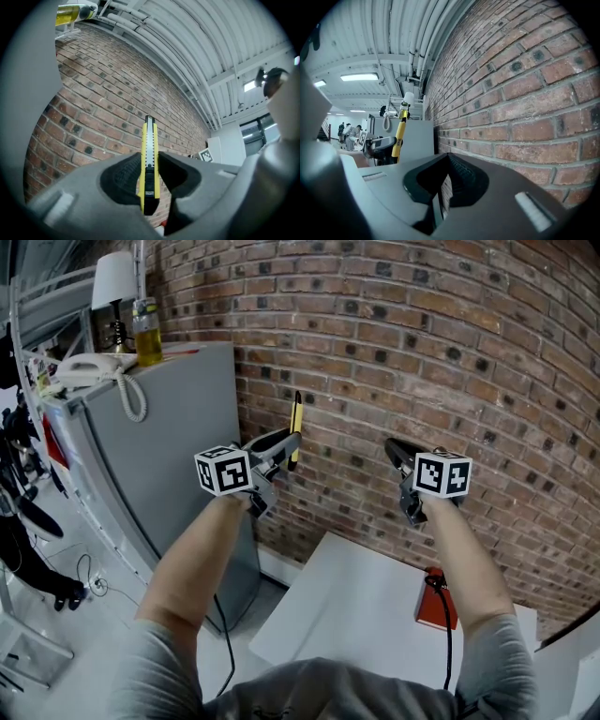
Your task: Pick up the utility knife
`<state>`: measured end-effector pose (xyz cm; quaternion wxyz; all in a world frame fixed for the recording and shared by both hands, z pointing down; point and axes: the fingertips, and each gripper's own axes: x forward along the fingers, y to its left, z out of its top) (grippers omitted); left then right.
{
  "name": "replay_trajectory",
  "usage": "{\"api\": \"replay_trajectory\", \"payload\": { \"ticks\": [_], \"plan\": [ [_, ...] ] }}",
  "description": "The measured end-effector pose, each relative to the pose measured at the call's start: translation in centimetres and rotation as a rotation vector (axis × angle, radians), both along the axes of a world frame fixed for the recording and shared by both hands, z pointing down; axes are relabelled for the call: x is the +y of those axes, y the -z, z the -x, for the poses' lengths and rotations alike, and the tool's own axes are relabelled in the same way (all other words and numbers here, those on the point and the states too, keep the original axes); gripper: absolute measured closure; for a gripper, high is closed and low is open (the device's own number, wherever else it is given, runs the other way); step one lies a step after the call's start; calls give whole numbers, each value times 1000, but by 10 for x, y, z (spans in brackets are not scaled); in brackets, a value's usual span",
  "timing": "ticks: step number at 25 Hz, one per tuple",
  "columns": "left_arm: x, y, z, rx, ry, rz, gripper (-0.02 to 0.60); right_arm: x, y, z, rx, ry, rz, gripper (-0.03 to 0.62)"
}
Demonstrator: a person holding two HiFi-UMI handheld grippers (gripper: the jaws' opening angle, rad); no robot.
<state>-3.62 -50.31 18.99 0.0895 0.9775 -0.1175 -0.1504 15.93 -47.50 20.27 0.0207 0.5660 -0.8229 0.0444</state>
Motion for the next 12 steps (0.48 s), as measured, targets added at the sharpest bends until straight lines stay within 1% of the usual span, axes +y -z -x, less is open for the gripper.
{"api": "replay_trajectory", "payload": {
  "ticks": [12],
  "plan": [
    [5,7,0,-1,-3,-12,464,5,4,6,7,14,-4,586]
  ]
}}
